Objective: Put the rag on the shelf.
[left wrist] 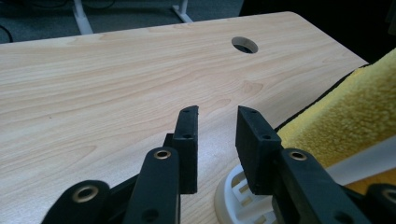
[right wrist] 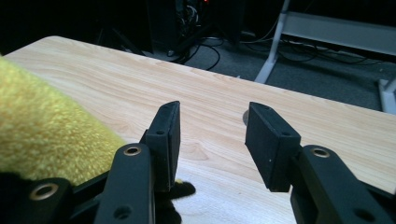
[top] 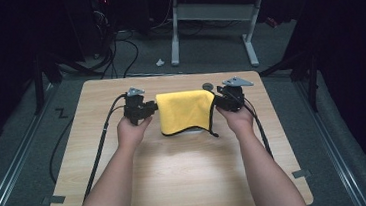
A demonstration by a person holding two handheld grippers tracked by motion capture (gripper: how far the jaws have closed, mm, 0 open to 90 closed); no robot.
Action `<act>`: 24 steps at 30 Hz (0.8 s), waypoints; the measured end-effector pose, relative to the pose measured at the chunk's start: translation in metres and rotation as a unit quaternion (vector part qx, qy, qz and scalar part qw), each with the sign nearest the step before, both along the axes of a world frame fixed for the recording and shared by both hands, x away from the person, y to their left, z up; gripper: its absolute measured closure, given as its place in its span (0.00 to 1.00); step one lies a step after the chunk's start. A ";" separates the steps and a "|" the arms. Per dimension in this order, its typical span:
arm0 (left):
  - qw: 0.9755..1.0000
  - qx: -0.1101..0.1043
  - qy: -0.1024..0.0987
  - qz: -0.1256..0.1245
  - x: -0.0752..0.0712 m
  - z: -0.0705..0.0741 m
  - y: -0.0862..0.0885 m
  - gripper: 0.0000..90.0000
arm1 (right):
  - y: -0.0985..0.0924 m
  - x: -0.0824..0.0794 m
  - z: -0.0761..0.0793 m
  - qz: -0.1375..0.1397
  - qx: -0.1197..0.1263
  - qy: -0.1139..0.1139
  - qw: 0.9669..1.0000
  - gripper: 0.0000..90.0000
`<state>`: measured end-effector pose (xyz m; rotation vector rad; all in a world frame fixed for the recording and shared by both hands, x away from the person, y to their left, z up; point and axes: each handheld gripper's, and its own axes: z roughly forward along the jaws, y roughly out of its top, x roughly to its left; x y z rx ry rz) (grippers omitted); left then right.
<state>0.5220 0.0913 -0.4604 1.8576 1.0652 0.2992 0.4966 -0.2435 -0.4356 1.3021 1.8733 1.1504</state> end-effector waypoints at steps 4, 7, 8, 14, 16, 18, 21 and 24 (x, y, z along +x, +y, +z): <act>1.000 -0.002 -0.005 0.004 -0.002 0.002 0.004 0.76 | -0.004 -0.001 0.002 -0.004 -0.003 0.001 1.000 0.61; 1.000 -0.002 -0.005 0.008 -0.004 0.003 0.010 0.76 | -0.006 -0.004 0.004 -0.005 -0.009 0.001 1.000 0.61; 1.000 -0.001 -0.003 0.010 -0.005 0.003 0.012 0.75 | -0.007 -0.005 0.005 -0.006 -0.006 0.003 1.000 0.61; 1.000 -0.005 -0.007 0.021 -0.014 0.000 0.025 0.74 | -0.009 -0.012 0.009 -0.004 -0.012 -0.005 1.000 0.62; 1.000 -0.013 -0.010 0.026 -0.017 0.001 0.030 0.73 | -0.009 -0.015 0.010 -0.004 -0.014 -0.008 1.000 0.62; 0.999 -0.018 -0.011 0.027 -0.021 0.002 0.033 0.72 | -0.010 -0.019 0.010 -0.006 -0.016 -0.014 1.000 0.62; 0.999 -0.021 -0.023 0.026 -0.029 0.004 0.036 0.71 | -0.013 -0.025 0.009 -0.005 -0.010 -0.012 1.000 0.61; 0.999 -0.022 -0.035 0.027 -0.038 0.005 0.041 0.70 | -0.013 -0.032 0.011 -0.003 -0.019 -0.011 1.000 0.61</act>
